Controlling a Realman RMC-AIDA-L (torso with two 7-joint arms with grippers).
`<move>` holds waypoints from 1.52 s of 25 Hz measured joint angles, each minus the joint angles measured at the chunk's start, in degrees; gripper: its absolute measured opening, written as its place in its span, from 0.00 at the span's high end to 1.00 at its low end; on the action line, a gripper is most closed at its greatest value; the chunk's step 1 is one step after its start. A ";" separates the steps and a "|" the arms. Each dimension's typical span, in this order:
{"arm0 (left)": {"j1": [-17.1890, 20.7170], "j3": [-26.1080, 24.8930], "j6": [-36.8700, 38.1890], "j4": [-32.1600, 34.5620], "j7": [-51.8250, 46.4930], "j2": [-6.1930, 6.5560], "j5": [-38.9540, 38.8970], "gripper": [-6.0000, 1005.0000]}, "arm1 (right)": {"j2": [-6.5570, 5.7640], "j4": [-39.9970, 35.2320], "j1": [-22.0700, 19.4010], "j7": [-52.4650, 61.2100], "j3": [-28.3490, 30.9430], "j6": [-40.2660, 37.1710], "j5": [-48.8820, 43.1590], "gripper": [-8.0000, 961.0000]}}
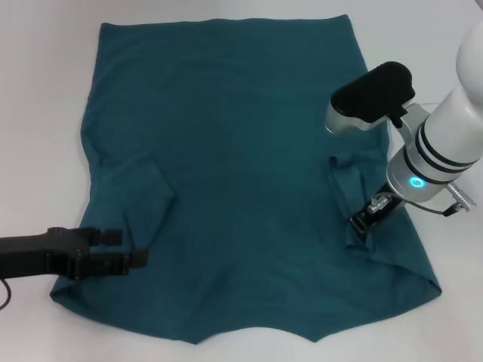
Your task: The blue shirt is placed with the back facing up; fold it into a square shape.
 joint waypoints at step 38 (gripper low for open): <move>0.61 -0.44 -0.79 0.38 -0.18 0.47 0.00 0.13 | -0.05 3.04 1.07 -3.55 2.03 8.69 11.99 0.88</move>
